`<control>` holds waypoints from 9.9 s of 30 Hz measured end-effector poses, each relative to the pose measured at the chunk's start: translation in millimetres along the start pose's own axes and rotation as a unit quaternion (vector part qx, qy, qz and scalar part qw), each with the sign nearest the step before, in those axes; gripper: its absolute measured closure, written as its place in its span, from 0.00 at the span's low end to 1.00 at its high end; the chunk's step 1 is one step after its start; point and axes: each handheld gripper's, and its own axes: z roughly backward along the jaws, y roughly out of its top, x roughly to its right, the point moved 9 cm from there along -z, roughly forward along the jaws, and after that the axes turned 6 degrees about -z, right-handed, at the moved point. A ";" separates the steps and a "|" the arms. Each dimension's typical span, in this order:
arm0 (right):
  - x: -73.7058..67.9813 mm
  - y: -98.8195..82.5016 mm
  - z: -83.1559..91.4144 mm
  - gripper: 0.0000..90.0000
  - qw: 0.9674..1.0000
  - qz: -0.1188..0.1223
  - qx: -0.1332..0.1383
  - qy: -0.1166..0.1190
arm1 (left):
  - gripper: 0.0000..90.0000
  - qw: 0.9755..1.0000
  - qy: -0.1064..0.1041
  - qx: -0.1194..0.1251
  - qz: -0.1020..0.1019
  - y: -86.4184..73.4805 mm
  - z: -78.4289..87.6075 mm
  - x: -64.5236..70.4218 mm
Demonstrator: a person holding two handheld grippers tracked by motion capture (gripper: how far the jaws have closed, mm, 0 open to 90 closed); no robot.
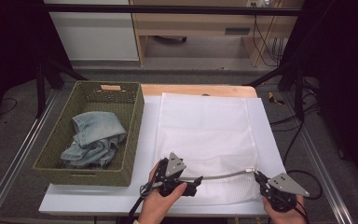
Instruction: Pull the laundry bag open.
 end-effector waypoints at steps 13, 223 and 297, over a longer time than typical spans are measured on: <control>-3.2 0.0 -0.5 0.95 1.000 0.009 0.002 0.008 | 0.21 0.999 -0.046 0.012 -0.018 39.0 -32.6 30.1; 3.8 -16.9 1.9 0.97 0.997 -0.046 -0.063 0.011 | 0.96 0.992 -0.054 -0.002 0.113 6.0 -102.7 74.4; 5.6 -16.6 6.5 0.96 0.998 -0.031 -0.059 -0.001 | 0.96 0.993 0.019 -0.013 0.116 -30.4 -26.7 -3.4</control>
